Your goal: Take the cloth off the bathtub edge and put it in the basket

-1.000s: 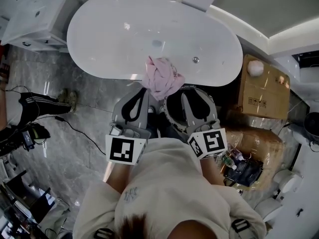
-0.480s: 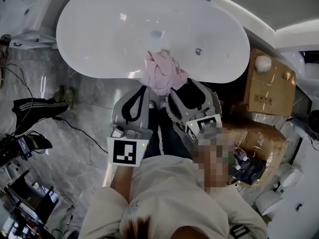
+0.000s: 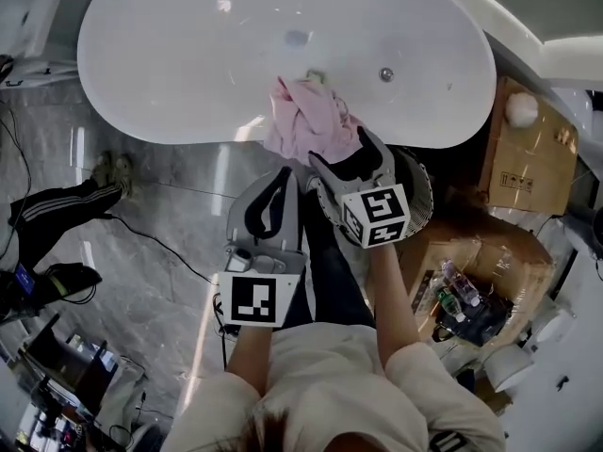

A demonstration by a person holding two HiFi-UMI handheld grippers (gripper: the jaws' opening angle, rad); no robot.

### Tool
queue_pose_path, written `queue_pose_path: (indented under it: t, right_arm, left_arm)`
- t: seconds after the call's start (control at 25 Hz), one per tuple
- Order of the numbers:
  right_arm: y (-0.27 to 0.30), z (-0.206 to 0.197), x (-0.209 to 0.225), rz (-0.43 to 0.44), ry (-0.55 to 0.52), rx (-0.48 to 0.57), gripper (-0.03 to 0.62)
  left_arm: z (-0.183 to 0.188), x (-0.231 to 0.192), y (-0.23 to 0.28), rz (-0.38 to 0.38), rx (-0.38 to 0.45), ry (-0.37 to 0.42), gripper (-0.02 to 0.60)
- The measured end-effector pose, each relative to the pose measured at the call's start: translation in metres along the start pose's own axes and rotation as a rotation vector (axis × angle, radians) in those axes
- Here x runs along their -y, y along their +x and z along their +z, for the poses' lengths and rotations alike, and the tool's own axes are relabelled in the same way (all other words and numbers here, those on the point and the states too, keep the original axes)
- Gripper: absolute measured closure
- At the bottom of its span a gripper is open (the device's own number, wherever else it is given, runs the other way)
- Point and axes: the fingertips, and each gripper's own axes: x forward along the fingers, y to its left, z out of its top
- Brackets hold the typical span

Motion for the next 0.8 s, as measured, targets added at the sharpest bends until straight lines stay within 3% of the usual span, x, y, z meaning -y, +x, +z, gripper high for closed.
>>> queue_pose_path:
  t: [0.04,0.4,0.8]
  right_arm:
    - [0.010,-0.011,0.003,0.007,0.006,-0.019,0.177]
    - [0.088,-0.089,0.027,-0.004,0.053,-0.147,0.174]
    - [0.124,-0.137,0.035,-0.005,-0.021,-0.261,0.174]
  left_arm:
    - [-0.007,-0.001,0.003,0.005,-0.012,-0.003,0.538]
    - [-0.048,-0.018,0.020,0.058,-0.059,-0.056,0.538]
    - [-0.066,-0.033,0.031,0.080,-0.100,-0.085,0.538]
